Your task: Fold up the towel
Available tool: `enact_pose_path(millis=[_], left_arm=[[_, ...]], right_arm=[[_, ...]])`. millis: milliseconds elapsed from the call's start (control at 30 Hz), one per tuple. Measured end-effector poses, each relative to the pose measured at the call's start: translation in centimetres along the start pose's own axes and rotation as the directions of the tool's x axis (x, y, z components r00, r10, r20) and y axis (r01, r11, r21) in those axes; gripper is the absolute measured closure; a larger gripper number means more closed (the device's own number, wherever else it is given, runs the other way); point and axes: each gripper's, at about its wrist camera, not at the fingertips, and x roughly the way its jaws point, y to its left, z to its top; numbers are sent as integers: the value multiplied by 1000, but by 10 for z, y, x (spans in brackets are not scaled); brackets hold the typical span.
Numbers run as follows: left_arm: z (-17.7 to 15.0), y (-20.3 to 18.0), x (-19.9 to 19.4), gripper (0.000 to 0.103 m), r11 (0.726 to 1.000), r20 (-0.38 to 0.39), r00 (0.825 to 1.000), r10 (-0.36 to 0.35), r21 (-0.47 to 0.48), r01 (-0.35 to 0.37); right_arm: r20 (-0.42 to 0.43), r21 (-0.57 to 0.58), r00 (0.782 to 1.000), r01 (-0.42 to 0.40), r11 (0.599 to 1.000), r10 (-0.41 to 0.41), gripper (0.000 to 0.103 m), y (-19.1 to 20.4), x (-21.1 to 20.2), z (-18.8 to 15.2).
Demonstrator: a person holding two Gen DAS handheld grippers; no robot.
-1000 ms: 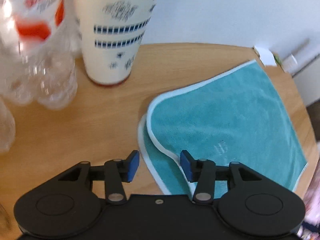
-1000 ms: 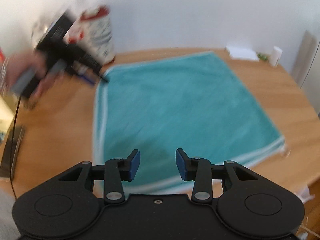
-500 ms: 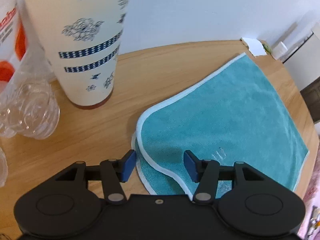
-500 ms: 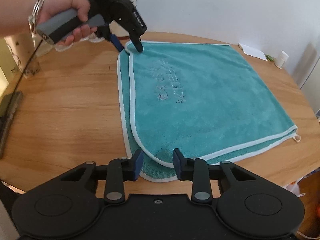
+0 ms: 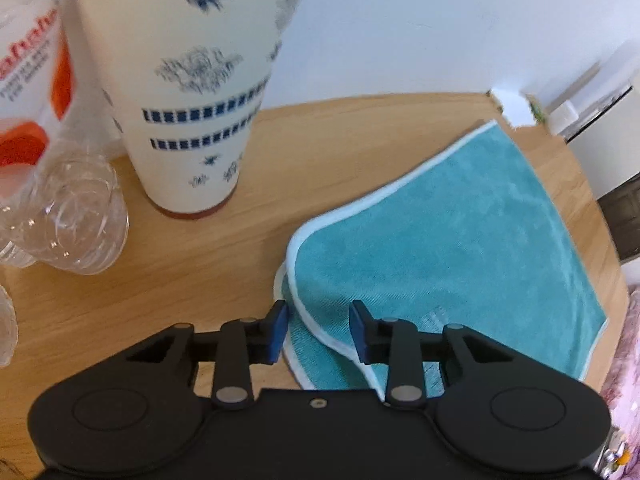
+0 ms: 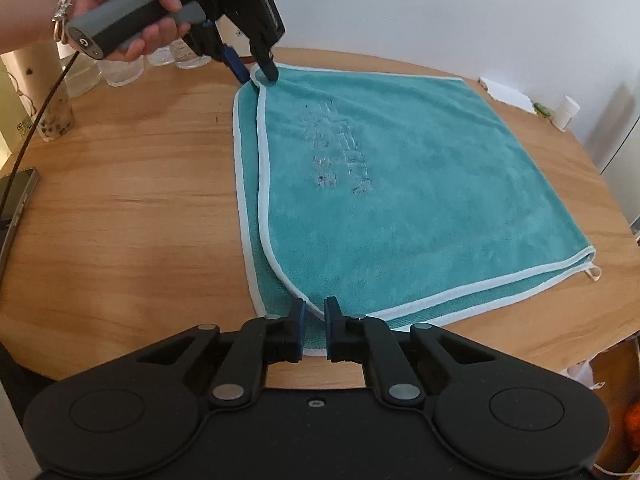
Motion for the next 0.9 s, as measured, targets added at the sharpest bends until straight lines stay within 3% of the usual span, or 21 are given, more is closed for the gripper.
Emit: enact_pose_path(millis=[200, 300, 500, 600, 900], left_arm=[[2, -7, 1, 71, 1000, 20, 1000, 5, 7, -5], [2, -11, 5, 82, 999, 14, 1000, 7, 32, -7], [3, -7, 11, 82, 999, -1, 1000, 31, 21, -31], [2, -6, 13, 89, 999, 0, 999, 45, 28, -45], [3, -6, 16, 91, 998, 5, 999, 42, 39, -42]], right_arm=[[-2, -10, 1000, 2, 1000, -2, 93, 0, -2, 3], [-13, 16, 1000, -16, 1000, 16, 97, -4, -1, 2], [-20, 23, 999, -25, 999, 25, 97, -7, 2, 0], [-25, 19, 999, -29, 999, 30, 97, -7, 5, -1], [-19, -98, 999, -31, 995, 29, 96, 3, 12, 5]])
